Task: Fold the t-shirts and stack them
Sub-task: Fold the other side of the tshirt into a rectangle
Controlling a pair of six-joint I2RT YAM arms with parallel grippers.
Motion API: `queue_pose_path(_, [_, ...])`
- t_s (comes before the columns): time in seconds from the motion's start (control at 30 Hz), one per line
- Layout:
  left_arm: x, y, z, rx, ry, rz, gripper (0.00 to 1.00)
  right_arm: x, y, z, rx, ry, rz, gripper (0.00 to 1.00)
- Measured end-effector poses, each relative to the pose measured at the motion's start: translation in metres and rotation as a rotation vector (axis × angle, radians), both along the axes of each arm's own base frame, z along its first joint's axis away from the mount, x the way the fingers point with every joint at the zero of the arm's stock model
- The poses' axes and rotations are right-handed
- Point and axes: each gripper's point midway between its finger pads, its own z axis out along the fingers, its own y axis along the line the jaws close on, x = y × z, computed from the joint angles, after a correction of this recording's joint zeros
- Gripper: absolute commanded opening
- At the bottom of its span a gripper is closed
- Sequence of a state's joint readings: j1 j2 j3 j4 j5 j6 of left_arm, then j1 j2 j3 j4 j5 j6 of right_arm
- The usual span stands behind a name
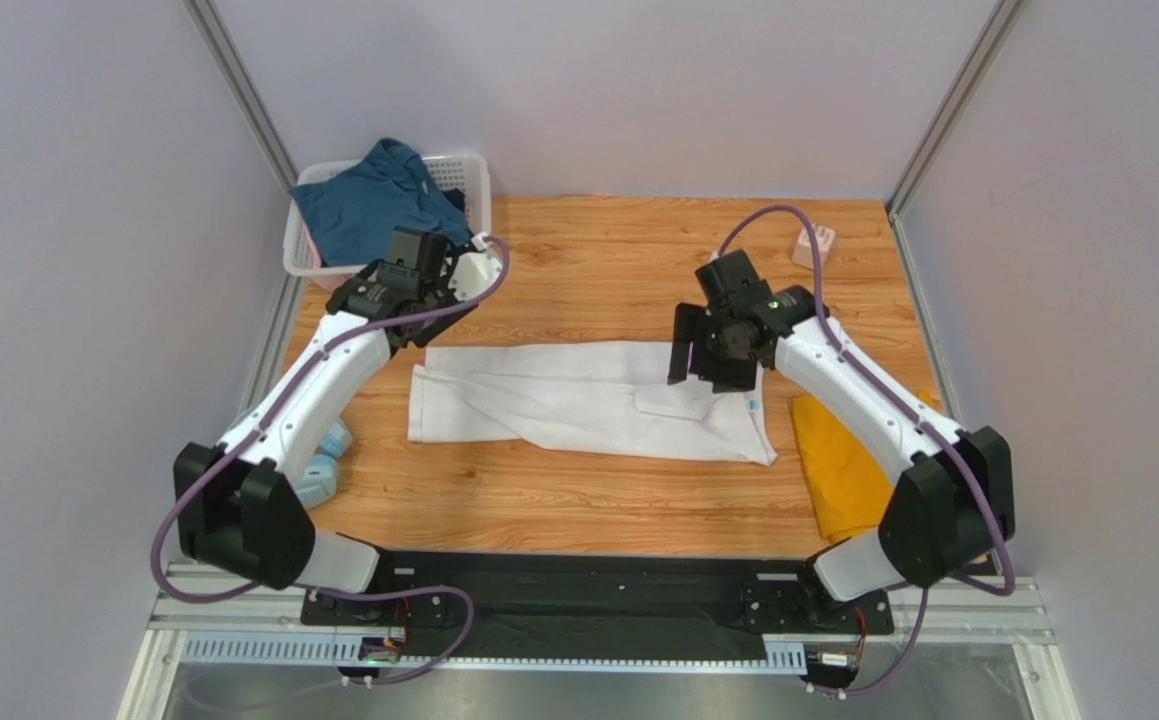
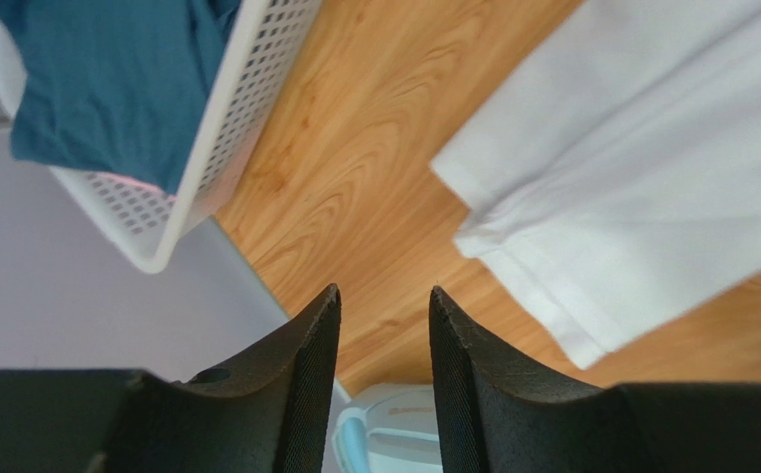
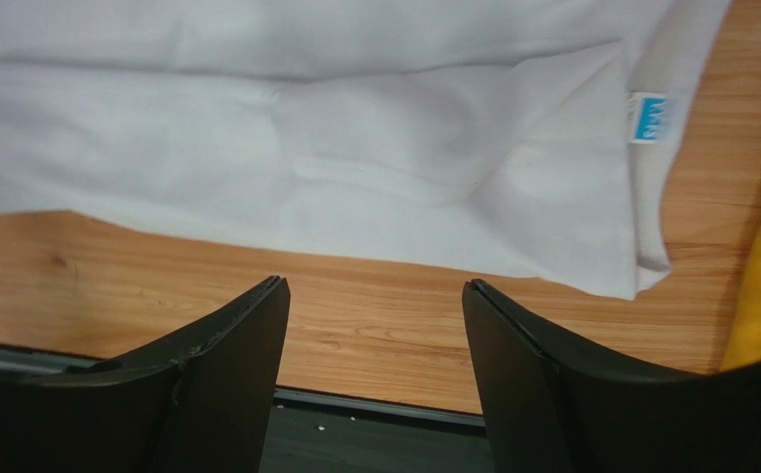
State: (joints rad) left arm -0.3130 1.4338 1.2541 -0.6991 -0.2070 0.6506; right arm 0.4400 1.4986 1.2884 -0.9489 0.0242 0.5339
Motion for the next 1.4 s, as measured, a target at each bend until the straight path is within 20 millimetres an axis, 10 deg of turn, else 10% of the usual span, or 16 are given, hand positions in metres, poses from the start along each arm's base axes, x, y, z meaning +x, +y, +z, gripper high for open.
queue_pose_path(0.2, [-0.048, -0.044, -0.049, -0.115, 0.190, -0.144, 0.40, -0.044, 0.015, -0.038, 0.056, 0.104, 0.072, 0.64])
queue_pose_path(0.47, [-0.056, -0.041, -0.144, -0.081, 0.453, -0.079, 0.37, -0.032, 0.022, -0.083, 0.023, 0.202, 0.066, 0.56])
queue_pose_path(0.93, [-0.047, -0.030, -0.167, -0.084, 0.435, -0.028, 0.35, -0.001, 0.016, -0.096, -0.006, 0.207, 0.013, 0.48])
queue_pose_path(1.4, [-0.069, -0.017, -0.166, -0.065, 0.394, -0.036, 0.35, 0.099, 0.010, -0.096, -0.005, 0.120, -0.067, 0.44])
